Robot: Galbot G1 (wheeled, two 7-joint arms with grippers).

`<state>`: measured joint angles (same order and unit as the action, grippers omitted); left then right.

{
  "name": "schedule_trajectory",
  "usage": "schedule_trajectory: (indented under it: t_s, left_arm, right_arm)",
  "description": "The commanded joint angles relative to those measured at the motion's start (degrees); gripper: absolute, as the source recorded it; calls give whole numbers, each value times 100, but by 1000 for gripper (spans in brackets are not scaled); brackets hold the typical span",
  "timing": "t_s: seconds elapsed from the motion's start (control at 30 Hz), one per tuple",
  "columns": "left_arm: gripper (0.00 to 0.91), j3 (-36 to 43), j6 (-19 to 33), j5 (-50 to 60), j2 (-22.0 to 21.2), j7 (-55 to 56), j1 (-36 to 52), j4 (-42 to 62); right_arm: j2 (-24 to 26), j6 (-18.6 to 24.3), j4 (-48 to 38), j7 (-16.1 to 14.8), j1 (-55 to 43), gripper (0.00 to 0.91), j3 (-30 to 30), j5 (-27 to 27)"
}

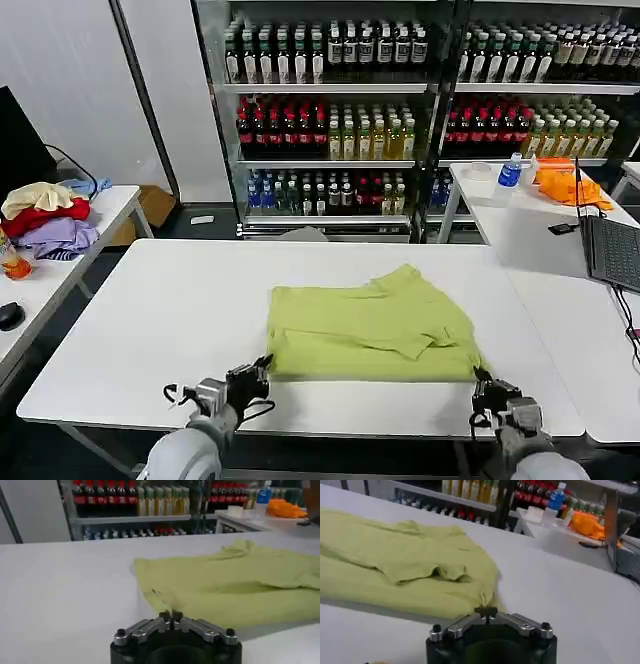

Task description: Fold and organize the clothes.

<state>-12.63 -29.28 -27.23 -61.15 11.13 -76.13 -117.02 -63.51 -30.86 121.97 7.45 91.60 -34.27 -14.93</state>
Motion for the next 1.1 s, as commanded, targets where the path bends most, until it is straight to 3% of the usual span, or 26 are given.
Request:
schedule_trajectory:
  t_s: [0.03,0.1,0.17,0.2,0.23,0.43,0.63,0.7,0.87,1.1]
  left_arm:
    - [20,-244,-12,39,472,32,-1111,-853]
    - [30,-271,-79,39,492,44,-1159,-945]
    - [222,-276,-149,37,495,47,-1177,-1002]
    - [383,-269,-211,66,495,56,-1194,-1055]
    - [907,-259,-226,122,491,53,-1209,-1077]
    - [907,-340,-292,195,480,91,-1149,-1214]
    - [907,-643,-249,-139,635,240,-630,-1095]
    - [907,-645,-252,-567,689,313,-396,-888]
    - [907,-263,-301,-941,657,436,937,12]
    - [907,352,-371,-1219,288,549,2353,1412]
  right_arm:
    - [-41,-50,807,-47,1014,0,-155,241]
    - [-56,-97,917,-103,1135,0,-178,286]
    - [-68,-185,978,-194,1191,0,-182,396]
    - [-76,-223,1010,-228,1225,0,-173,461]
    - [-80,-224,1031,-281,1237,897,-174,512]
    - [-37,-176,1278,-341,1165,907,-309,466]
    - [336,-165,1367,-214,441,907,-568,-203]
    - [517,-166,1179,-39,119,907,-528,-588]
    - [790,-228,-154,294,-1889,907,284,-1213]
    - [662,-228,-1995,402,-3830,907,1585,-1478]
